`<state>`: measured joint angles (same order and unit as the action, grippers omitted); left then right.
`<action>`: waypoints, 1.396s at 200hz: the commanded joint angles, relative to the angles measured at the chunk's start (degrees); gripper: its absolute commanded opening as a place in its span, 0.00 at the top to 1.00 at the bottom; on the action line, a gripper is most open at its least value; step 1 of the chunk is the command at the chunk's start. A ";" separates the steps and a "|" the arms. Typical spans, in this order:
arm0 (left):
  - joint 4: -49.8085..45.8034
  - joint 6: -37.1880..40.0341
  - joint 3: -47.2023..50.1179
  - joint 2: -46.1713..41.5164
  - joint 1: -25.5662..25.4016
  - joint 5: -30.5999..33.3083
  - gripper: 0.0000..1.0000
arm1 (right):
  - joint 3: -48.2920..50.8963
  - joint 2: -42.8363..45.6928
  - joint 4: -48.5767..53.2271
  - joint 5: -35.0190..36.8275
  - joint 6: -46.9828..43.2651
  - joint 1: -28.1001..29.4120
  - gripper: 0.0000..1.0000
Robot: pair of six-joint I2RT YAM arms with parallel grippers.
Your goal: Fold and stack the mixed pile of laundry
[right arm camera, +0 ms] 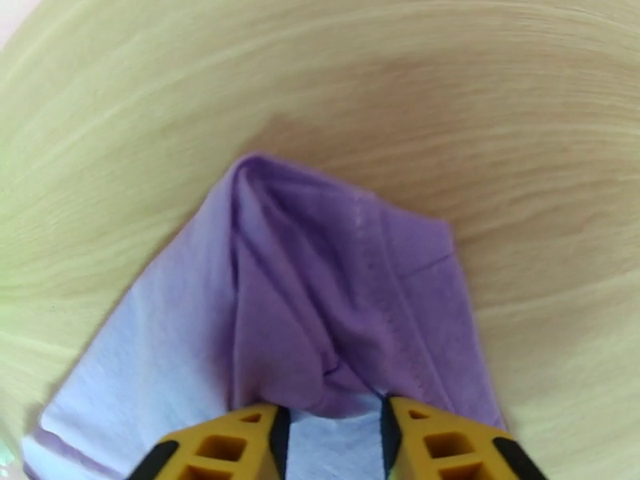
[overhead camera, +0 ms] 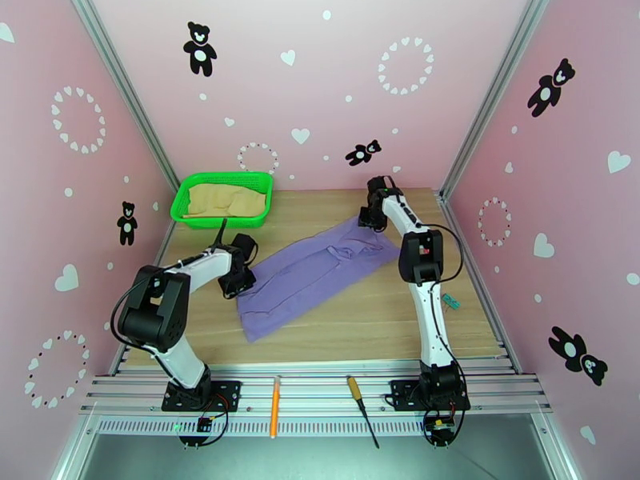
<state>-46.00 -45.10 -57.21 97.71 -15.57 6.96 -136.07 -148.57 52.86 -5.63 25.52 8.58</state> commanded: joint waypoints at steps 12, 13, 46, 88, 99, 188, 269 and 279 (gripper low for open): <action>-10.42 -0.80 -2.97 -6.47 -0.16 3.58 0.42 | -2.19 2.73 1.81 -3.80 0.09 -1.70 0.52; -10.73 -0.66 -3.33 -6.65 -0.16 3.89 0.41 | -2.19 2.97 1.85 -3.79 0.07 -1.71 0.51; -19.91 3.80 -18.50 -8.48 0.08 12.53 0.34 | -1.77 12.31 5.36 -1.25 -0.09 -2.41 0.43; -17.19 13.13 -34.65 2.07 0.35 5.91 0.48 | 29.93 35.84 0.62 5.05 5.59 -1.59 0.43; -15.98 15.10 -37.91 7.71 0.37 3.49 0.54 | 41.08 41.88 -2.99 5.43 8.29 -1.42 0.43; -8.13 16.63 -41.32 27.49 0.24 1.04 0.61 | 61.36 40.31 -17.03 1.60 18.22 0.37 0.44; -6.72 14.18 -30.72 27.37 -0.99 -2.65 0.63 | 44.37 23.06 -11.68 0.70 16.58 1.79 0.65; -6.19 13.83 -28.02 26.32 -1.12 -3.53 0.64 | 40.66 20.80 -10.28 0.28 15.62 1.79 0.66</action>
<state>-50.41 -30.06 -92.20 123.70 -15.77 7.33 -88.62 -121.23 42.35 -3.88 42.98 9.61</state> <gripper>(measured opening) 0.366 0.354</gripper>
